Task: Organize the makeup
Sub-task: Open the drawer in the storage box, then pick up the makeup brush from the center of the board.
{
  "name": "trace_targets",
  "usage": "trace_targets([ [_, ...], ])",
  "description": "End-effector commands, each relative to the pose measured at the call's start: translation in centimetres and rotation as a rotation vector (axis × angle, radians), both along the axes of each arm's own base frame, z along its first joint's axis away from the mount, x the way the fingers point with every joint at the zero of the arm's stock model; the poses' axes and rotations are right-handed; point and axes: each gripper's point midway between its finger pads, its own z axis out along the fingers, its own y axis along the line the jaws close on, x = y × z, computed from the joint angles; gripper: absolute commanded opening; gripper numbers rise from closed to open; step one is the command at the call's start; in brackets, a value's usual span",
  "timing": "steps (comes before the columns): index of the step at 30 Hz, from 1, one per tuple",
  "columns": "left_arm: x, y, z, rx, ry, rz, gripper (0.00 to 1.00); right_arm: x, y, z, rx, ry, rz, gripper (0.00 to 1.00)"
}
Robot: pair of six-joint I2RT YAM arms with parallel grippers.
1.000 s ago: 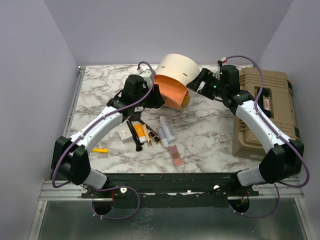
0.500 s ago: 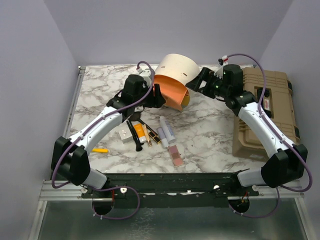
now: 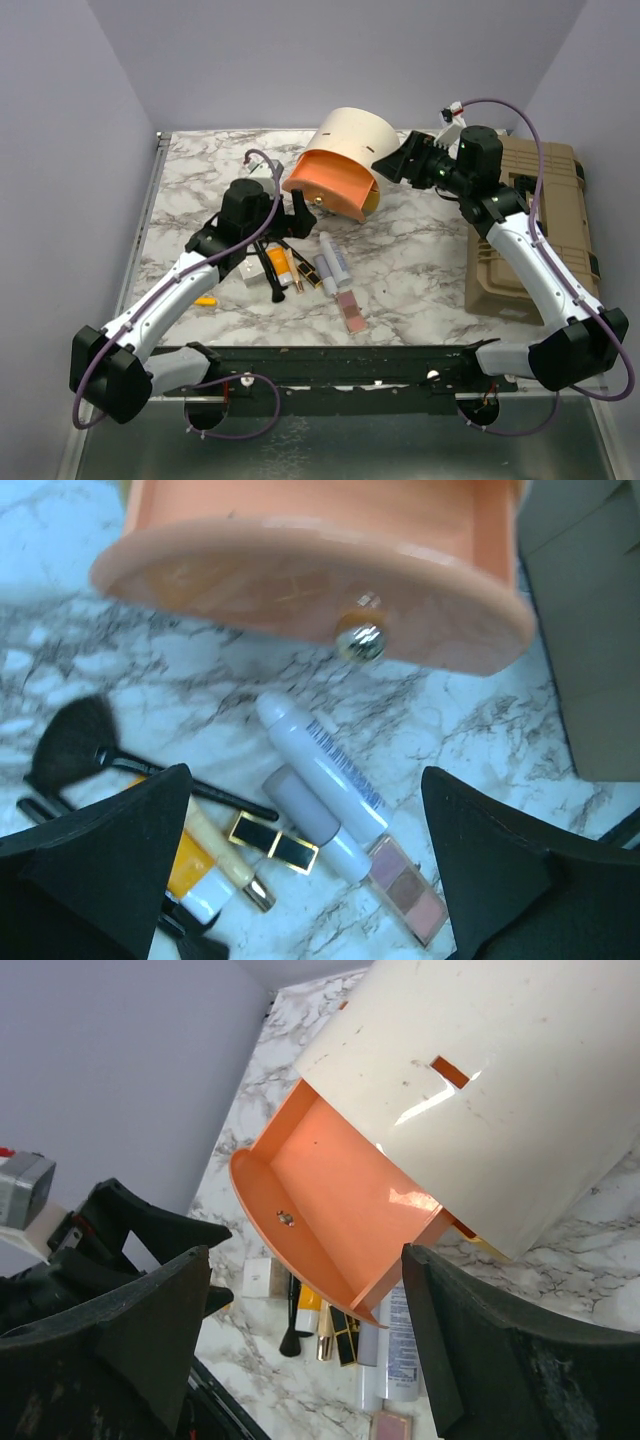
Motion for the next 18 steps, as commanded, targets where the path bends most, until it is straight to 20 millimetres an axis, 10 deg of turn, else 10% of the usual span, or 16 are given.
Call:
trace_targets([
  [1,-1.5,3.6,-3.4,-0.004,0.078,0.2,0.99,-0.1,-0.1,1.1,-0.01,-0.038,-0.003,0.84],
  [18,-2.7,4.7,-12.5,-0.008,0.313,0.376,0.94,1.0,-0.4,-2.0,-0.028,0.088,-0.06,0.85],
])
